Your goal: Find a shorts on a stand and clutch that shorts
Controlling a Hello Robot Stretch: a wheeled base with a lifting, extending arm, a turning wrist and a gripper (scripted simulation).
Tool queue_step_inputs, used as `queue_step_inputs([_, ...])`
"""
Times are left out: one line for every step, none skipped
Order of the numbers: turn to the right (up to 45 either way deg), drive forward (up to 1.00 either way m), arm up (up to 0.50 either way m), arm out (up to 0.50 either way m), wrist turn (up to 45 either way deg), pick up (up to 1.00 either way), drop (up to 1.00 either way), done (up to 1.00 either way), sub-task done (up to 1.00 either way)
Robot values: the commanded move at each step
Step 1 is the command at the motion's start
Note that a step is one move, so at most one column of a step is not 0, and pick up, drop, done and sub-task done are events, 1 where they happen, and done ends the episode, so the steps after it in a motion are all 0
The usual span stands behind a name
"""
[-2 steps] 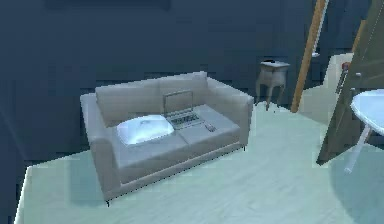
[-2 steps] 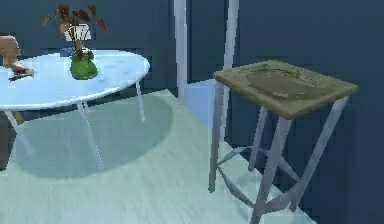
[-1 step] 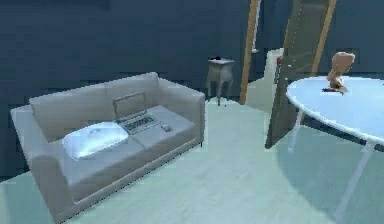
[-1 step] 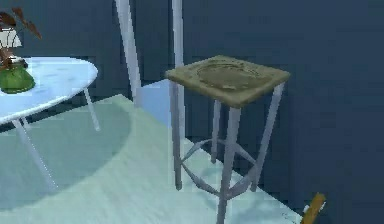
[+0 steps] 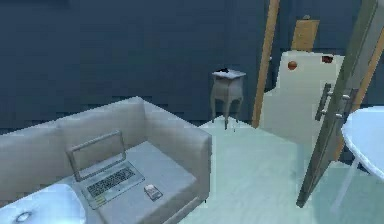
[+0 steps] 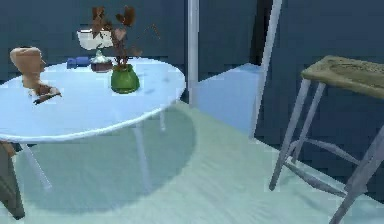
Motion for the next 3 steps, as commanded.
queue_step_inputs([15.0,0.00,0.00,0.00,0.0,0.00,0.00,0.00,0.00])
queue_step_inputs([0.0,1.00,0.00,0.00,0.0,0.00,0.00,0.00,0.00])
queue_step_inputs([3.0,0.00,0.00,0.00,0.0,0.00,0.00,0.00,0.00])
